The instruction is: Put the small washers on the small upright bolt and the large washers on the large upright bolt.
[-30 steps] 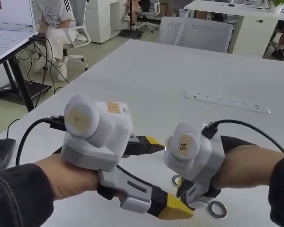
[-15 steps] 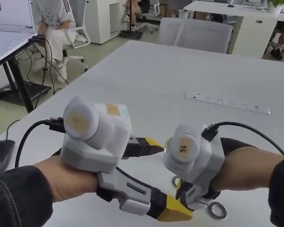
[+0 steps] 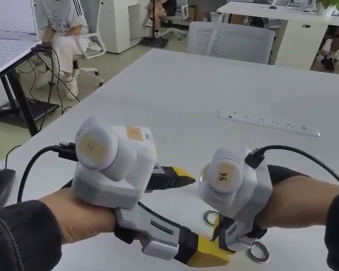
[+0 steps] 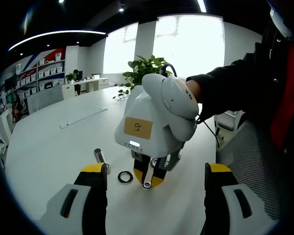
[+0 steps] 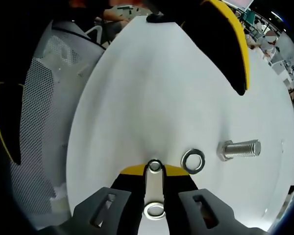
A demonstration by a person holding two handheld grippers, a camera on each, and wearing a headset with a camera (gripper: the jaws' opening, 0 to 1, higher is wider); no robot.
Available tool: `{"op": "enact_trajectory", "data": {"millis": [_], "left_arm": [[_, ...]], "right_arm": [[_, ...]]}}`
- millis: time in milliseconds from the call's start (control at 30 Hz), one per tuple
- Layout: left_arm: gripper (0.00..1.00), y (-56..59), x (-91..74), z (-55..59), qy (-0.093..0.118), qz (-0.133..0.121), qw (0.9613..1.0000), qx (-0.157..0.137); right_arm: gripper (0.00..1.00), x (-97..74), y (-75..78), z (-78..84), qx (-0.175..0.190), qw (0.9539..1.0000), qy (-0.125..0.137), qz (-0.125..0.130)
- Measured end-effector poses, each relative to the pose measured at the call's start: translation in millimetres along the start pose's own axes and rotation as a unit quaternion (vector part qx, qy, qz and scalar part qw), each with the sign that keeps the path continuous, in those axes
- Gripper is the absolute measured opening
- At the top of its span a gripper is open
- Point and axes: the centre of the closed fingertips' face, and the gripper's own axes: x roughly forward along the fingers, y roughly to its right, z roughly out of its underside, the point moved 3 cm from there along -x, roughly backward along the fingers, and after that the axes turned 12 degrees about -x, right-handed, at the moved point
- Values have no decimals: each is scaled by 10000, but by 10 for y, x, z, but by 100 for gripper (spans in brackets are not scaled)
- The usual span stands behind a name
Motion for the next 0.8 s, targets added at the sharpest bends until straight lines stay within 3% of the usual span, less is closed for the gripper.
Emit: {"op": "enact_trajectory", "data": {"millis": [800], "left_arm": [[82,-13,74,-31,-17,54,10000,4]], "right_arm": [[14,-413,-7,466,406,9987,-176,260]]}}
